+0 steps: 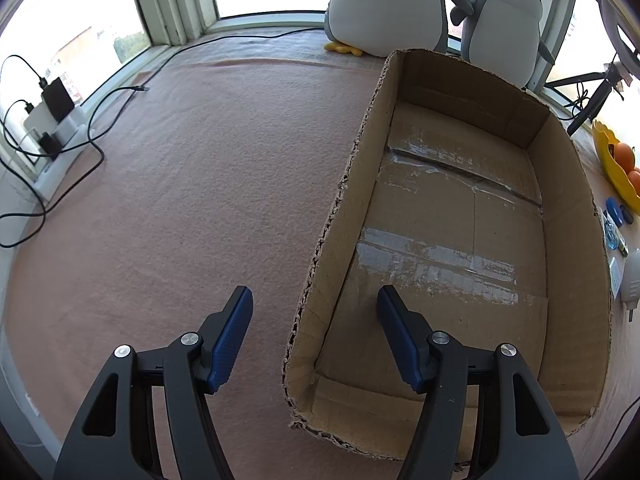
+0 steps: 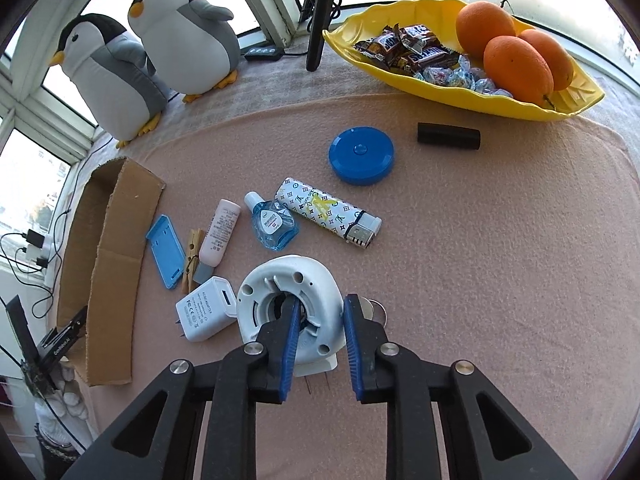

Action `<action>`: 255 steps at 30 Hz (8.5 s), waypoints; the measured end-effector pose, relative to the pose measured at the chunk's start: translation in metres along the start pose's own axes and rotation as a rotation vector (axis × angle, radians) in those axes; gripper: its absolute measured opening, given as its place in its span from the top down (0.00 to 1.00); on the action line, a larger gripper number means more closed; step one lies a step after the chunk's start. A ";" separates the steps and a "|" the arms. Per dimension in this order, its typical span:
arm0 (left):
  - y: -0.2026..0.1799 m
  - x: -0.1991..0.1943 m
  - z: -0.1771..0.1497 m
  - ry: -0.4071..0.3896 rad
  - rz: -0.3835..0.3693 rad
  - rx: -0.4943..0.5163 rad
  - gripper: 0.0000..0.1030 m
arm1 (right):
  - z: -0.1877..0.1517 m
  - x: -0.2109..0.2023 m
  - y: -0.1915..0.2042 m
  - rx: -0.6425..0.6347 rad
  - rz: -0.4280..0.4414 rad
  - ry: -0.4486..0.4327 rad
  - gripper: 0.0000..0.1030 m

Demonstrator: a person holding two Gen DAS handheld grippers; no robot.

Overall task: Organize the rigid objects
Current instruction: 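Carry the white plug adapter with the right tool into the cardboard box and release, then move the right tool to the key ring and grasp it, then carry the keys with the right tool into the box beside the adapter and release, then move the right tool to the white USB charger and grasp it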

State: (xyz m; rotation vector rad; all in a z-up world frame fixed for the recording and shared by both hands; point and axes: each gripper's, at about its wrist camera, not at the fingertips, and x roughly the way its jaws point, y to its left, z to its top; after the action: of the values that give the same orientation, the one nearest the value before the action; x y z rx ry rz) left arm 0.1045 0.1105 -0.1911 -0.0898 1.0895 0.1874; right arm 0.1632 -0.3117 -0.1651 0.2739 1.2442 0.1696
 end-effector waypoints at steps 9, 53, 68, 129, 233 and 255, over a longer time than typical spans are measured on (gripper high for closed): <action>0.000 0.001 0.000 -0.003 -0.008 -0.003 0.37 | -0.013 -0.007 0.007 0.040 0.043 -0.060 0.83; -0.001 0.000 -0.001 -0.015 -0.011 -0.002 0.37 | -0.040 0.027 0.258 -0.414 0.217 -0.055 0.83; -0.001 -0.001 0.000 -0.018 -0.006 -0.001 0.37 | -0.040 0.008 0.254 -0.433 0.179 -0.134 0.54; -0.001 0.001 -0.002 -0.024 -0.018 -0.007 0.37 | -0.026 0.029 -0.001 -0.247 -0.197 -0.074 0.78; 0.001 0.000 -0.005 -0.046 -0.025 -0.028 0.37 | -0.067 -0.013 0.177 -0.469 0.059 -0.250 0.41; 0.000 0.000 -0.004 -0.047 -0.024 -0.026 0.37 | -0.051 0.037 0.116 -0.542 -0.063 -0.100 0.23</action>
State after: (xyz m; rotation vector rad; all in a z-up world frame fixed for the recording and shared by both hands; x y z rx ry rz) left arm 0.1006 0.1096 -0.1926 -0.1219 1.0391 0.1813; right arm 0.1292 -0.1852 -0.1797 -0.2233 1.0619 0.4240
